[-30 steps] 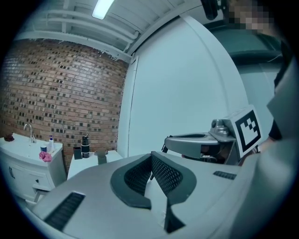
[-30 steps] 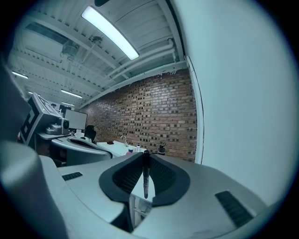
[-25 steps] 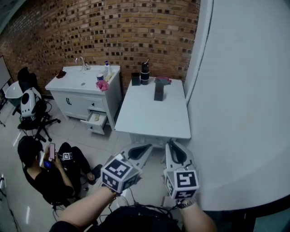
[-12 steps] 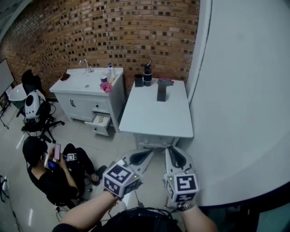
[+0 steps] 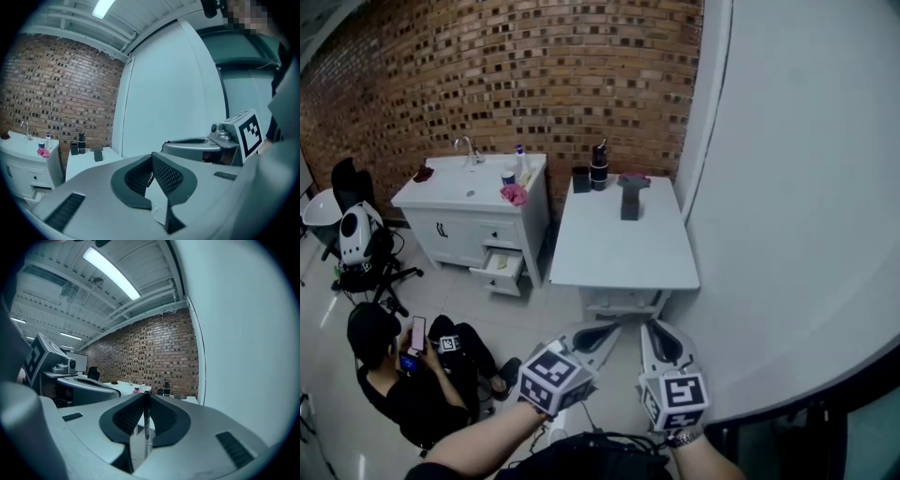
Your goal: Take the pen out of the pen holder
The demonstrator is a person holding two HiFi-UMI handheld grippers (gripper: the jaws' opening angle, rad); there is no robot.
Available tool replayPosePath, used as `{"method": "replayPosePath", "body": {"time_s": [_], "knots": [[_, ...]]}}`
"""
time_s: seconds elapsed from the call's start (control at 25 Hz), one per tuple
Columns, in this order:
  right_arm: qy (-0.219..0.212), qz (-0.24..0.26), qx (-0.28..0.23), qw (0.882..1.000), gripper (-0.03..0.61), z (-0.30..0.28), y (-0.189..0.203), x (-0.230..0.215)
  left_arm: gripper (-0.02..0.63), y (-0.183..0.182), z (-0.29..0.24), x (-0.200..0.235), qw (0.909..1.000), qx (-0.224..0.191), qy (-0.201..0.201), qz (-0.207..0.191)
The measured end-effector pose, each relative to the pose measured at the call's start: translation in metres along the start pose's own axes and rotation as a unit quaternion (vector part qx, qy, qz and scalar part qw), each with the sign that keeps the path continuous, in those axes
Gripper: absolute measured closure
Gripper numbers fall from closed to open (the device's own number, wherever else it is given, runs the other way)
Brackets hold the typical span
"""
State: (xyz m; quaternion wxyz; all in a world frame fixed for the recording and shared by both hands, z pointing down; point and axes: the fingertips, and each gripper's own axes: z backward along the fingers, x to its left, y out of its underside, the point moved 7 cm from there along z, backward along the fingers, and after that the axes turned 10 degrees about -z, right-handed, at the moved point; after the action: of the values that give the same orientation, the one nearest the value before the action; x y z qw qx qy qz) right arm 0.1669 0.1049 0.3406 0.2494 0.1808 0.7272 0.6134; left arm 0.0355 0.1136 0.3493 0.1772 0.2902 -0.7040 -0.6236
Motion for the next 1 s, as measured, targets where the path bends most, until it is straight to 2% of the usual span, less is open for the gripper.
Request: {"method": "replayPosePath", "body": {"time_s": [0.36, 0.56, 1.0], "knots": [[0.011, 0.007, 0.006, 1.000, 0.523, -0.002, 0.006, 0.031, 0.611, 0.007, 0.023, 0.017, 0.9998, -0.010, 0.016, 0.009], [0.005, 0.015, 0.013, 1.000, 0.525, -0.002, 0.010, 0.037, 0.611, 0.013, 0.028, 0.023, 0.9998, -0.017, 0.011, 0.010], [0.002, 0.022, 0.013, 1.000, 0.525, -0.001, -0.001, 0.035, 0.611, -0.004, 0.027, 0.022, 0.9997, -0.019, -0.005, 0.017]]}}
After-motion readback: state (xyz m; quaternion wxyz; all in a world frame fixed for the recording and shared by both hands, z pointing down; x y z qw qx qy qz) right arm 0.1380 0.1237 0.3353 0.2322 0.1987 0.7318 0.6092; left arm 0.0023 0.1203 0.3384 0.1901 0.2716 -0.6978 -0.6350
